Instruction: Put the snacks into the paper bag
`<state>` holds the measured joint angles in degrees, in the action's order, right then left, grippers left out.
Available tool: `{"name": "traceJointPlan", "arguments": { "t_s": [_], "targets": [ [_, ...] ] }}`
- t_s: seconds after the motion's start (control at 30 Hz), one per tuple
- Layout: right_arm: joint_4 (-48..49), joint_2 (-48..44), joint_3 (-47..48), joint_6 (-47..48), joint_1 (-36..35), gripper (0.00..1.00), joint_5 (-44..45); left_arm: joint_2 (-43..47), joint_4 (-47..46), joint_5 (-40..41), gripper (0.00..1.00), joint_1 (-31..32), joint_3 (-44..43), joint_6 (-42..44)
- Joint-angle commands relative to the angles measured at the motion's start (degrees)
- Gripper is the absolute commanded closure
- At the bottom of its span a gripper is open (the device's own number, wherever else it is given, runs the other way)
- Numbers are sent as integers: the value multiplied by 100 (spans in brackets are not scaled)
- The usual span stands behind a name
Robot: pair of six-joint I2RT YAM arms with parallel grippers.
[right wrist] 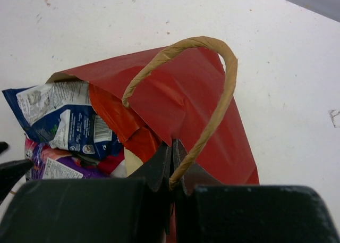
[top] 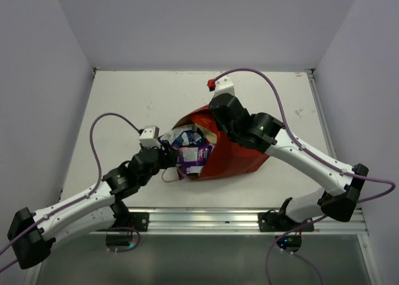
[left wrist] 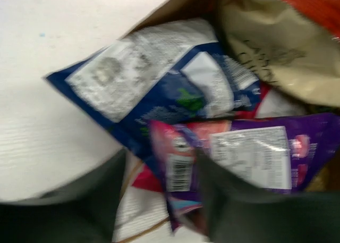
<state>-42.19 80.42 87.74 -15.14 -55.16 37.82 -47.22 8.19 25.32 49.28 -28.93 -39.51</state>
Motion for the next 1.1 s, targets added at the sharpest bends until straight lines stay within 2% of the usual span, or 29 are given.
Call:
{"name": "traceJointPlan", "arguments": {
  "t_s": [0.0, 0.13, 0.17, 0.27, 0.43, 0.53, 0.73, 0.87, 1.03, 1.07],
  "targets": [
    [581, -123, 393, -16, 31, 100, 111, 827, -203, 877, 26, 12, 536, -927],
    [598, -132, 322, -7, 40, 100, 94, 1723, 15, 1379, 21, 12, 853, -1164],
    [598, -141, 322, -7, 40, 100, 76, 2091, 8, 1396, 21, 12, 1019, -1173],
    [624, -176, 305, -16, 40, 100, 76, 2410, -359, 1125, 17, 3, 1371, -1156],
    [642, -176, 313, -33, 40, 100, 50, 1604, -1291, 247, 16, 12, 1741, -1358],
    [625, -185, 313, -51, 49, 100, 32, 1295, -2275, 105, 18, 3, 2110, -1314],
    [634, -229, 296, -51, 49, 100, 41, 1575, -1795, 474, 19, 3, 2453, -1542],
    [642, -194, 269, -60, 49, 100, 15, 1971, -1576, 404, 20, 3, 2542, -1621],
    [651, -176, 252, -77, 40, 100, -12, 1848, -1346, 0, 23, 12, 2541, -1849],
    [651, -167, 261, -77, 49, 100, -3, 1892, -1363, -44, 26, 21, 2646, -1876]
  ]
}}
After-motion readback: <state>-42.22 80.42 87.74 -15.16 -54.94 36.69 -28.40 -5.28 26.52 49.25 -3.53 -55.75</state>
